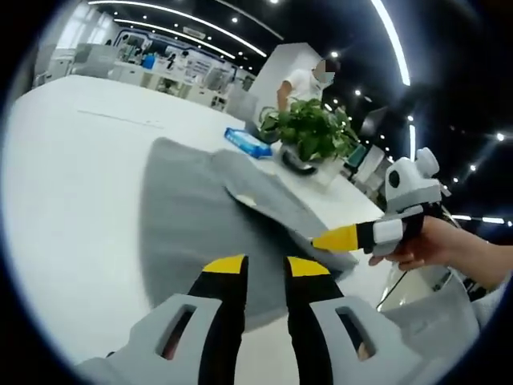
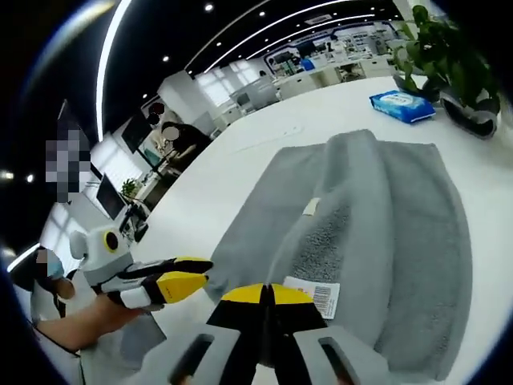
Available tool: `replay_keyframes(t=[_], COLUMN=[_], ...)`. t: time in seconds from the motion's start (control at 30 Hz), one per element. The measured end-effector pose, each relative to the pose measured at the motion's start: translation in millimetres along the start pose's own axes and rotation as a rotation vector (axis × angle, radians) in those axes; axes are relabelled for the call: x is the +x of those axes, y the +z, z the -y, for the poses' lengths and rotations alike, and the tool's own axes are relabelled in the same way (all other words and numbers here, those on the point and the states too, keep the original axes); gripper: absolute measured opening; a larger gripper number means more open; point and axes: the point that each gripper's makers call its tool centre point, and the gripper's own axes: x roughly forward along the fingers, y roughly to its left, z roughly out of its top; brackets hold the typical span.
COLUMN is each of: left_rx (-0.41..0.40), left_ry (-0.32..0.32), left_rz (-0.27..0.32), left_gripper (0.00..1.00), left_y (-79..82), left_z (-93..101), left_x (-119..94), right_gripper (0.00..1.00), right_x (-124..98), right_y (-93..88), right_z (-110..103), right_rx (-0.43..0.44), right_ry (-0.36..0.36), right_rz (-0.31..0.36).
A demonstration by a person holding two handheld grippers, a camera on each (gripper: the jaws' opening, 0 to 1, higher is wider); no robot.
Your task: Open the folded towel by lifting each exposed corner and separating the folded layers until the towel lies flat within the target outline without major curled edges
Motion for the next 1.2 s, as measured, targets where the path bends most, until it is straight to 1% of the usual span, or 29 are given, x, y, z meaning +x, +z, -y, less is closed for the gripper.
replay_keyframes(t=[0.1,0.27,0.4,0.57,0.7,0.8,1.07,1.2], left_rx=[0.003,-0.025,-0.055,-0.062,-0.072,-0.097,-0.123,-0.116], left_ry=[0.0,-0.006,-0.023,-0.029,-0.028,-0.033,-0.04,-0.037], left_rz=[-0.005,-0.01,-0.012,-0.014,-0.014,-0.02,-0.052,-0.062], left_gripper=[0.17,0.18,0.18,0.18,0.18,0.18,0.18,0.18], left_y=[-1.3,-3.2,-4.4,-4.9,-4.9,-6.9,-14.4,-16.6], left_z=[-0.1,-0.6,2.2,3.2,2.9,3.0,3.8,3.6], left_x=[0.7,2.7,3.8,4.8,4.7,5.1,6.9,7.0], right_gripper=[0.0,0.0,0.0,0.0,0.0,0.0,0.0,0.0], right_x=[3.4,8.5,10.7,14.6,15.7,16.8,17.0,16.0], right_y=[-5.4,-14.7,-19.4,-28.8,-33.8,-37.6,-39.5,-38.7], right_z=[-6.1,-17.3,-24.1,-31.3,-37.2,-43.2,-51.6,-55.4], right_rx=[-0.003,-0.027,-0.037,-0.076,-0.087,-0.105,-0.121,-0.128], right_ry=[0.015,0.031,0.044,0.053,0.065,0.074,0.095,0.106], right_rz=[-0.014,-0.04,-0.052,-0.083,-0.094,-0.099,-0.097,-0.089])
